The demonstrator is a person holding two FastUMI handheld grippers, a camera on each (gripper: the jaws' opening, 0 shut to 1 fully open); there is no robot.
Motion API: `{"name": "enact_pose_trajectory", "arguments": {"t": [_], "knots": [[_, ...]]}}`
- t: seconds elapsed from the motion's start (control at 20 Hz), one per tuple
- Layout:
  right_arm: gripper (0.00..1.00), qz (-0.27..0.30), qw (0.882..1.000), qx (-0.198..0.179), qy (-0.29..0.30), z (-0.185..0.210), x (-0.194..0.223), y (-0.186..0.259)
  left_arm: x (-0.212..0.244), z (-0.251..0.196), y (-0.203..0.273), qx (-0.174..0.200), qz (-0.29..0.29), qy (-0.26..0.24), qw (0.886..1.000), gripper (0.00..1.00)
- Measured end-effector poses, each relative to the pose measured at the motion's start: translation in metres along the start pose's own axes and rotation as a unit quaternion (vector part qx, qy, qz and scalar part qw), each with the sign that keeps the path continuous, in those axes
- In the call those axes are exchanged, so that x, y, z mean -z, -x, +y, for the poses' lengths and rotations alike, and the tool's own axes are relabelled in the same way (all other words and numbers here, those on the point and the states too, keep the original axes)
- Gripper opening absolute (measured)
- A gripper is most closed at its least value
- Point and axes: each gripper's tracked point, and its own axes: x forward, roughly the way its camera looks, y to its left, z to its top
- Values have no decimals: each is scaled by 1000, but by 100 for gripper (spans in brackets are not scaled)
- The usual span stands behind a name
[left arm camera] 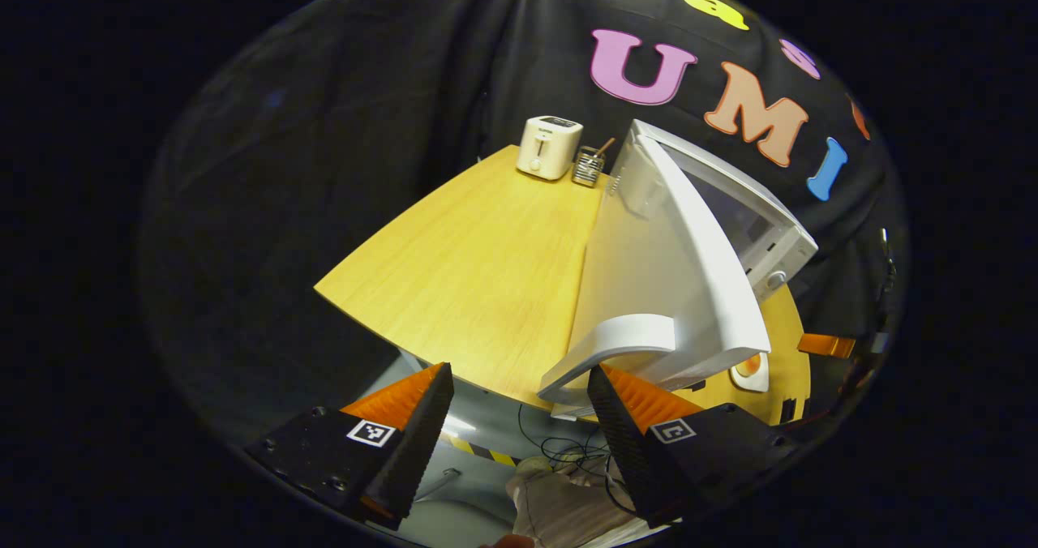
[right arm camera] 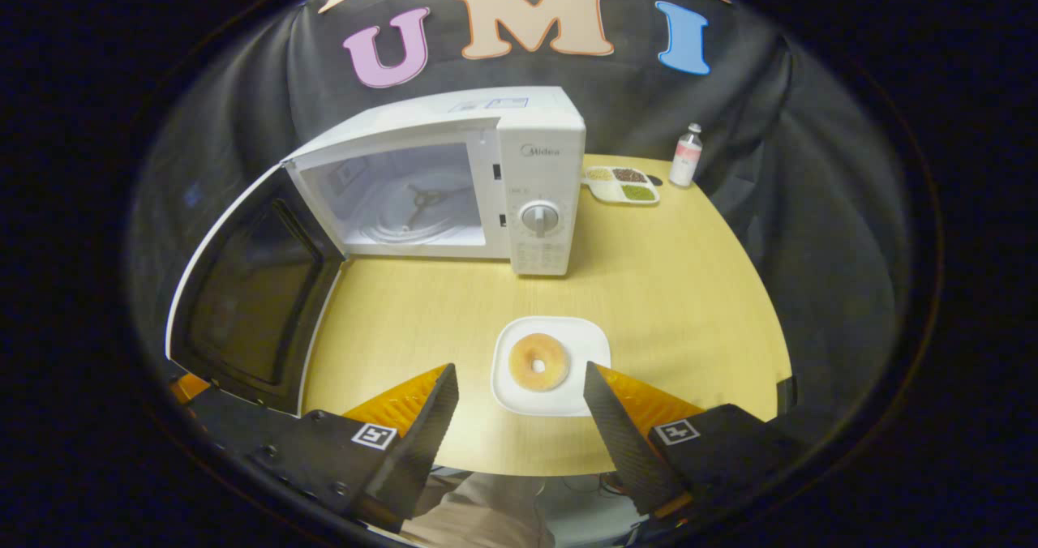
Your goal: Open the microwave oven with the left hand, put the food in, and close the microwave oven.
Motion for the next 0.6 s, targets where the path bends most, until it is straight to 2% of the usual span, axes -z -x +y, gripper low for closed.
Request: {"name": "enact_pose_trajectory", "arguments": {"t": [0.1,0.15,0.3,0.35,0.4,0.55,0.6], "knots": [[99,15,1000,-8,10,-4,3,-14,-10,23,3,-49,-15,3,999,98],[93,25,1000,-11,16,-7,5,-22,-15,32,6,-72,-25,7,997,96],[93,61,997,-27,31,-10,14,-47,-45,45,33,-123,-72,21,990,97],[99,75,996,-33,35,-12,16,-55,-52,47,41,-147,-88,22,985,97],[93,89,995,-37,40,-13,19,-63,-58,48,52,-171,-104,24,980,96],[94,128,989,-57,47,-15,27,-84,-83,49,86,-218,-155,47,962,96],[99,141,987,-65,52,-15,30,-88,-87,47,95,-231,-172,56,956,96]]}}
